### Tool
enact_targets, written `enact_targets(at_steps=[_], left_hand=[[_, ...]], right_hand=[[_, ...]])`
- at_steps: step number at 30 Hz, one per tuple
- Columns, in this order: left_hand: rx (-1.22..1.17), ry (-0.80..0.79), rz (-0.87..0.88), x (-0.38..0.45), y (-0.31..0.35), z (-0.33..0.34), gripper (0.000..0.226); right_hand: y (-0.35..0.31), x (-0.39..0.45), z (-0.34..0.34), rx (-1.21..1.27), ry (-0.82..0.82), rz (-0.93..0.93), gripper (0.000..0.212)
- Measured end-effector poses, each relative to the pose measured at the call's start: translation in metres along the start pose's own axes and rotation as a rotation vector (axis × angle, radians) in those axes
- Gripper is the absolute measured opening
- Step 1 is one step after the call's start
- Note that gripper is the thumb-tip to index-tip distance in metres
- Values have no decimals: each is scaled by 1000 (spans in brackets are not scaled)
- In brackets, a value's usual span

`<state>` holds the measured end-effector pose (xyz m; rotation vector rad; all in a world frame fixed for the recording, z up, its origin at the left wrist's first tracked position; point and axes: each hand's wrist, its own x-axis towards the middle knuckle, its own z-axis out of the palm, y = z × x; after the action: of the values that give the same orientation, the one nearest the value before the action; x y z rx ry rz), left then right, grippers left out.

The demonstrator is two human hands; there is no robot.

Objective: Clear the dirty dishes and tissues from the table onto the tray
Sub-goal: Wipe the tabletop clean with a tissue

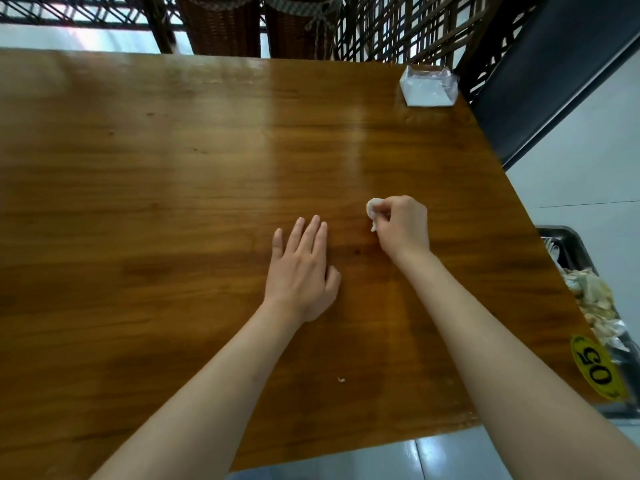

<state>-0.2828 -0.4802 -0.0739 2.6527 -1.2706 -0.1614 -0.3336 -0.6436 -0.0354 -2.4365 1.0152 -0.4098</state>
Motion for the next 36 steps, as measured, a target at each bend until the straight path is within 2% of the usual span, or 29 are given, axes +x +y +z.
enact_targets(at_steps=[3,7,9,14,19,21,24,26,30,33,36], left_hand=[[-13,18,-2,-1,1,-1,72],[-14,-1,1,-1,1,-5,71],[-11,-14,-3,-2,2,-7,71],[-23,-4,-13,-1,1,-8,71],[-29,-11,-8,-1,2,-9,70],[-41,-12,-11,0,2,-10,70],[-41,-10,-20,1,2,-9,70],[-46,-13,-21,1,3,-9,70],[-29,-18,-28,1,4,-9,70],[-35,-10,-22,2,2,-9,70],[-37,-3,-11,2,2,-9,71]], right_hand=[[-2,-3,6,-23,-26,-5,25],[-9,-38,12,-10,-129,-220,24],[-5,-41,7,1,-182,-264,24],[12,-8,-4,-39,-62,-71,23],[0,-46,2,0,-200,-298,24],[10,-26,-4,-64,-173,-246,26],[22,0,-12,-61,-59,-56,23],[15,-13,-8,-44,-58,-82,22],[5,-49,-4,-44,-166,-252,20],[6,-26,-2,-79,-152,-217,21],[2,-3,2,-57,-59,-88,22]])
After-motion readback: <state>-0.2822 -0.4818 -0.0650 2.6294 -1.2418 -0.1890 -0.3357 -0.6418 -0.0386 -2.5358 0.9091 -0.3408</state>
